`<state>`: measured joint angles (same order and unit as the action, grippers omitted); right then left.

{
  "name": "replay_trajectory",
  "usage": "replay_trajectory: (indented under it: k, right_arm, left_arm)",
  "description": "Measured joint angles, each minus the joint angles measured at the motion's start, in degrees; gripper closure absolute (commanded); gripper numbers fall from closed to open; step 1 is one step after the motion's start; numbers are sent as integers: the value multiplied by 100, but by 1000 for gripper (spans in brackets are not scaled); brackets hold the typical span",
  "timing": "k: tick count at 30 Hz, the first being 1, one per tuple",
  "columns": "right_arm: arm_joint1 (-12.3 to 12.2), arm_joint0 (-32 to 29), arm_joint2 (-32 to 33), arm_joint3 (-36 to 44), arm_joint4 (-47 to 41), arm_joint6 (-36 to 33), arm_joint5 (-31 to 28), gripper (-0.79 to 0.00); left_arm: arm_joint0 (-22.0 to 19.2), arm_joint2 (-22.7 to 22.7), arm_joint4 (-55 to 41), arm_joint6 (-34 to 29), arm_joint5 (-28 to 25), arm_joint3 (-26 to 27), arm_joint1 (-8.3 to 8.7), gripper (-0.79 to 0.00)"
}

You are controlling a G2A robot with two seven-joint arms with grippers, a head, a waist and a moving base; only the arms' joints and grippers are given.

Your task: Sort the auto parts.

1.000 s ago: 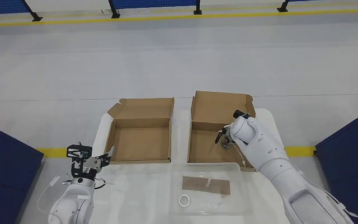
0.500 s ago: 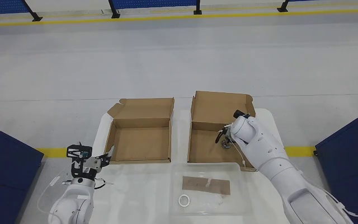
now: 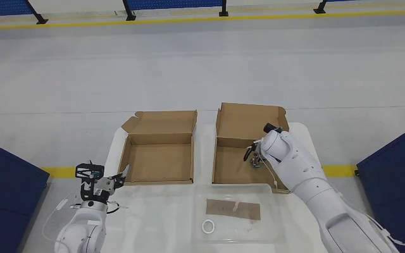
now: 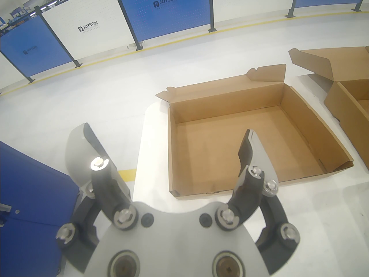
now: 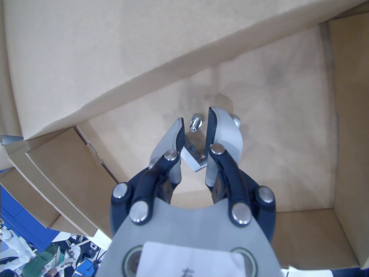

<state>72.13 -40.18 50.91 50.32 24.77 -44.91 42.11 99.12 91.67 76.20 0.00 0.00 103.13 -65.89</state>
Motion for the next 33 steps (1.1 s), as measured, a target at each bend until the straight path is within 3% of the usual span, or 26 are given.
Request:
replay_trajectory:
  k: [10, 15, 33]
  right_arm:
    - [-50, -142, 99, 352, 193, -67, 109, -265]
    - [-104, -265, 187, 616, 331, -112, 201, -363]
    - [-549, -1392, 1181, 2622, 707, -615, -1, -385]
  left_arm:
    - [0, 0, 0, 0, 0, 0, 0, -785]
    - [0, 0, 0, 0, 0, 0, 0, -785]
    - [0, 0, 0, 0, 0, 0, 0, -785]
